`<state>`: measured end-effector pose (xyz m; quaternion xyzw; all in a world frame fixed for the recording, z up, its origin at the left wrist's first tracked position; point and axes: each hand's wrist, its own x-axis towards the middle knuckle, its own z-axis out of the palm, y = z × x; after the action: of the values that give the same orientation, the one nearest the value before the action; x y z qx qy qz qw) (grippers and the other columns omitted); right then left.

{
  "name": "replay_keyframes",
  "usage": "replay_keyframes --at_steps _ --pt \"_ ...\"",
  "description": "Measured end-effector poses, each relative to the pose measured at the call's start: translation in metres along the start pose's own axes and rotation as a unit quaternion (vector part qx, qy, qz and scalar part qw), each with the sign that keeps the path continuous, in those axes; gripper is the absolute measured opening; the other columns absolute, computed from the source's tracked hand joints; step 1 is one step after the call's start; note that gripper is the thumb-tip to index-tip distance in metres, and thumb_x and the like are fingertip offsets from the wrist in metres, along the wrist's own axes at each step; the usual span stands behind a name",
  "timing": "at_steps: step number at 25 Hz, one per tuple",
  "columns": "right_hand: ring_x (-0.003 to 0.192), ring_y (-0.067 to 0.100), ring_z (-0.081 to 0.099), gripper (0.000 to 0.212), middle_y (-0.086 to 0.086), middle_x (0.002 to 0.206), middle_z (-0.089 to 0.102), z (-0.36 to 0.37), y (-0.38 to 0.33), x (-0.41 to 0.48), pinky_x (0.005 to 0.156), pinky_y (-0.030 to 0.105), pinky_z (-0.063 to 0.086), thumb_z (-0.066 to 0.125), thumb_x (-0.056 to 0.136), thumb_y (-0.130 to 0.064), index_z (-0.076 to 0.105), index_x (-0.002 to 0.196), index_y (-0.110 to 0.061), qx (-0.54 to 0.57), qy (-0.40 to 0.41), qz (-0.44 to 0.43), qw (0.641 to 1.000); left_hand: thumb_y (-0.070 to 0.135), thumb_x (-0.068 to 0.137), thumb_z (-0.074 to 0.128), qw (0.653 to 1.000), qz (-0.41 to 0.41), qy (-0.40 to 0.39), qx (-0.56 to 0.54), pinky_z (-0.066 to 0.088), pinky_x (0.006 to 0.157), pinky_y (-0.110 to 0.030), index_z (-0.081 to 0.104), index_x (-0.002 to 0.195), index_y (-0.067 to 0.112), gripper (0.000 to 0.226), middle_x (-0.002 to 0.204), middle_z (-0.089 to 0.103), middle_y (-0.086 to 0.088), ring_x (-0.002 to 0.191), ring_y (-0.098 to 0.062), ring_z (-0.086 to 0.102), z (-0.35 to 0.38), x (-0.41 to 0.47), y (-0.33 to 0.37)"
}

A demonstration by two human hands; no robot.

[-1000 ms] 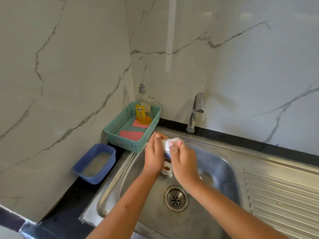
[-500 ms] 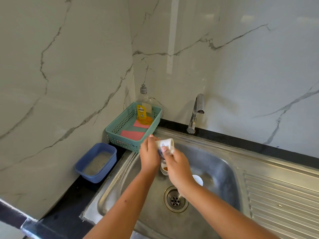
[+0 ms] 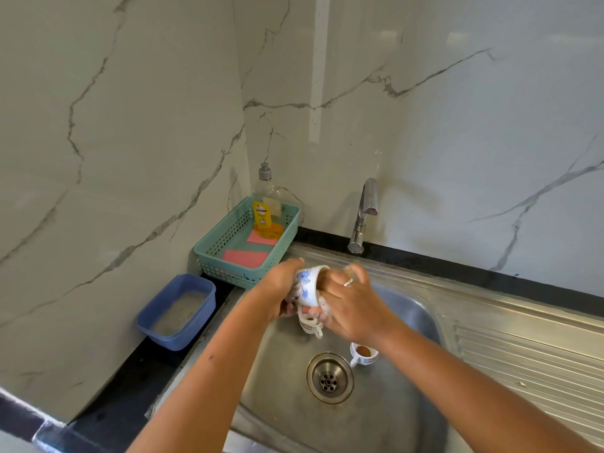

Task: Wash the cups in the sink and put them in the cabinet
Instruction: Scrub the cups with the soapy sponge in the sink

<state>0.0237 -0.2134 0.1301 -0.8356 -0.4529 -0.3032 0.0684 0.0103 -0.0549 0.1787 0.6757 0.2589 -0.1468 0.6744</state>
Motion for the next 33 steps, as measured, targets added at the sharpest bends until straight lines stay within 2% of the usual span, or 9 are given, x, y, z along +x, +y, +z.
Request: replay_keyframes --at_steps 4,9,11,14,16,20,25,30,33 --pt "0.078 0.019 0.06 0.046 -0.006 0.077 0.063 -0.003 -0.048 0.013 0.082 0.042 0.04 0.028 0.098 -0.047 0.058 0.089 -0.013 0.173 -0.004 0.272 0.947 0.032 0.097 0.043 0.987 0.137 0.057 -0.064 0.03 0.04 -0.019 0.045 0.073 0.013 0.031 0.054 0.044 -0.002 0.043 -0.015 0.04 0.014 0.008 -0.011" --pt "0.095 0.017 0.064 0.022 0.001 0.094 0.067 -0.026 -0.065 0.047 0.082 0.029 0.047 0.042 0.1 -0.033 0.06 0.091 -0.023 0.609 0.054 0.637 0.469 0.025 0.095 0.036 0.872 0.473 0.126 0.023 0.037 0.052 -0.029 0.053 0.07 0.0 0.039 0.06 0.05 -0.006 0.056 -0.013 0.046 0.012 0.021 -0.041" --pt "0.093 0.013 0.063 0.02 -0.001 0.095 0.067 -0.024 -0.072 0.043 0.084 0.03 0.047 0.045 0.099 -0.034 0.061 0.092 -0.025 0.609 0.088 0.588 0.525 0.03 0.095 0.033 0.832 0.537 0.127 0.054 0.039 0.051 -0.029 0.055 0.071 0.009 0.038 0.059 0.052 0.002 0.054 -0.01 0.048 0.007 0.021 -0.04" --pt "0.091 0.014 0.059 0.027 -0.001 0.096 0.065 -0.001 -0.064 0.014 0.08 0.037 0.045 0.043 0.094 -0.038 0.058 0.105 -0.018 0.294 0.089 0.33 0.892 0.022 0.096 0.035 0.902 0.41 0.115 -0.064 0.04 0.049 -0.019 0.055 0.072 0.005 0.035 0.061 0.053 0.001 0.051 -0.003 0.05 0.015 0.014 -0.025" --pt "0.091 0.014 0.051 0.03 0.001 0.095 0.064 0.014 -0.031 -0.004 0.08 0.038 0.038 0.041 0.092 -0.04 0.054 0.107 -0.016 0.072 0.051 0.129 0.988 0.024 0.098 0.038 0.984 0.154 0.063 -0.061 0.039 0.043 -0.018 0.054 0.075 0.007 0.033 0.061 0.053 -0.004 0.048 -0.008 0.051 0.015 0.01 -0.016" --pt "0.082 0.016 0.06 0.042 -0.001 0.087 0.067 0.015 -0.029 -0.011 0.084 0.039 0.035 0.032 0.095 -0.044 0.064 0.097 -0.017 0.116 -0.038 0.161 0.979 0.035 0.095 0.046 0.997 0.052 0.003 0.057 0.033 0.044 -0.019 0.05 0.064 0.015 0.037 0.053 0.049 -0.001 0.047 -0.015 0.045 0.011 0.009 -0.018" --pt "0.074 0.013 0.065 0.032 0.003 0.083 0.068 -0.014 -0.061 0.042 0.063 0.024 0.051 0.041 0.1 -0.035 0.064 0.094 -0.013 0.586 0.061 0.628 0.509 0.028 0.088 0.041 0.887 0.441 0.138 0.022 0.034 0.053 -0.027 0.044 0.065 0.004 0.034 0.058 0.043 -0.004 0.056 -0.012 0.041 0.021 0.017 -0.047" --pt "0.083 0.017 0.06 0.032 0.001 0.092 0.066 0.0 -0.06 0.007 0.08 0.038 0.042 0.037 0.099 -0.037 0.057 0.106 -0.013 0.255 0.093 0.283 0.92 0.022 0.088 0.037 0.909 0.414 0.039 -0.029 0.037 0.051 -0.024 0.048 0.065 0.003 0.031 0.055 0.045 -0.002 0.05 -0.007 0.043 0.015 0.009 -0.02" --pt "0.088 0.019 0.061 0.03 0.002 0.094 0.07 0.02 -0.006 -0.011 0.094 0.044 0.031 0.047 0.088 -0.032 0.068 0.102 -0.016 -0.015 0.035 -0.036 0.999 0.028 0.098 0.037 0.966 0.179 -0.046 0.18 0.034 0.048 -0.024 0.047 0.067 0.012 0.036 0.056 0.045 -0.004 0.047 -0.015 0.042 0.008 0.002 -0.001"
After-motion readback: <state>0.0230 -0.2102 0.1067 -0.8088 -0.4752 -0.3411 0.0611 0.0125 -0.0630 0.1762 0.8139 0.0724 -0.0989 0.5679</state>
